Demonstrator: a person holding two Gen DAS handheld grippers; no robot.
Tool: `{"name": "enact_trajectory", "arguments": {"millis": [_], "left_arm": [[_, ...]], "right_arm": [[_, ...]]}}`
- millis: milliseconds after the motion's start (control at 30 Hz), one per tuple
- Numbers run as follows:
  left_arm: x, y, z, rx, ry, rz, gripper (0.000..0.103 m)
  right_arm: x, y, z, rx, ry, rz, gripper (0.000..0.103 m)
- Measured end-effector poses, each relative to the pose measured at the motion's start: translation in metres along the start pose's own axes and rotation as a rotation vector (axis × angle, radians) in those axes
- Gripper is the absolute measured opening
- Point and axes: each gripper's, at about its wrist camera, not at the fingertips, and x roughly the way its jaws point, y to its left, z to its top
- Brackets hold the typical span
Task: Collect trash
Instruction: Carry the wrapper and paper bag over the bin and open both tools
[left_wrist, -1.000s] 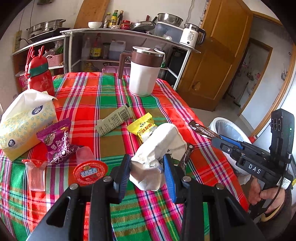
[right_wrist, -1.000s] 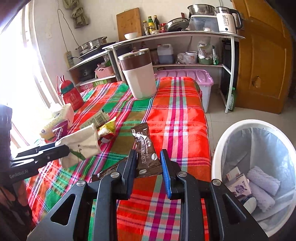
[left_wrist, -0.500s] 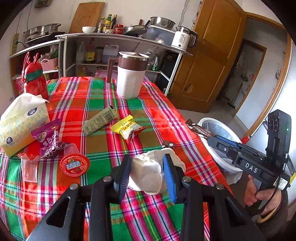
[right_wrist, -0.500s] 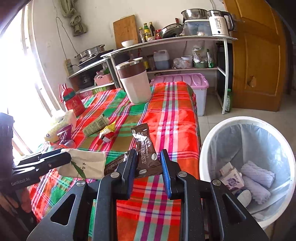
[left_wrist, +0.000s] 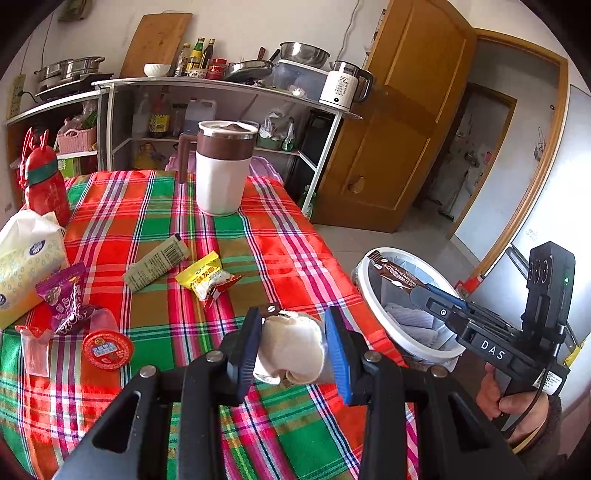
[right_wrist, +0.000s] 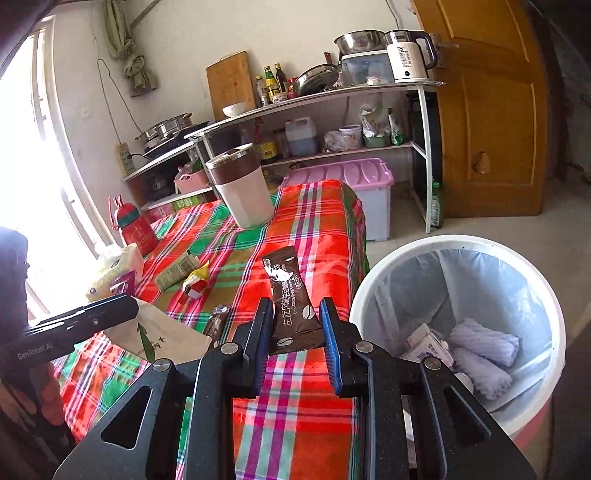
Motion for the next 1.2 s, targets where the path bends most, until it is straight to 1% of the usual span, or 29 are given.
{"name": "enact_trajectory", "arguments": {"millis": [133, 333, 533, 600, 733, 900, 1000, 1133, 1200], "left_arm": [[0.003, -0.015, 0.013, 0.029, -0.022, -0.008, 0.037], [0.02, -0.051, 0.031, 0.08, -0.034, -0.063, 0.037], [0.054, -0.089, 0.038, 0.109, 0.005, -0.137, 0.037], [0.065, -0.101, 0.039, 0.127, 0.017, -0.144, 0.037], [0.085, -0.12, 0.038, 0.134, 0.051, -0.183, 0.037], [0.109, -0.14, 0.03, 0.139, 0.102, -0.197, 0.037], [0.12, -0.15, 0.025, 0.145, 0.127, -0.203, 0.037], [0.13, -0.156, 0.022, 0.16, 0.154, -0.192, 0.037], [0.132, -0.156, 0.021, 0.154, 0.17, -0.199, 0.037]], "right_arm": [[-0.011, -0.011, 0.002, 0.017, -0.024, -0.014, 0.027], [-0.024, -0.037, 0.005, 0.049, -0.045, -0.073, 0.027], [-0.034, -0.071, 0.002, 0.077, -0.031, -0.148, 0.027], [-0.035, -0.083, 0.0, 0.084, -0.022, -0.18, 0.027], [-0.035, -0.105, -0.004, 0.106, 0.008, -0.227, 0.027], [-0.029, -0.125, -0.012, 0.122, 0.041, -0.272, 0.027], [-0.024, -0.136, -0.015, 0.136, 0.066, -0.284, 0.027], [-0.021, -0.142, -0.02, 0.125, 0.083, -0.324, 0.027], [-0.019, -0.146, -0.021, 0.136, 0.094, -0.324, 0.027]]}}
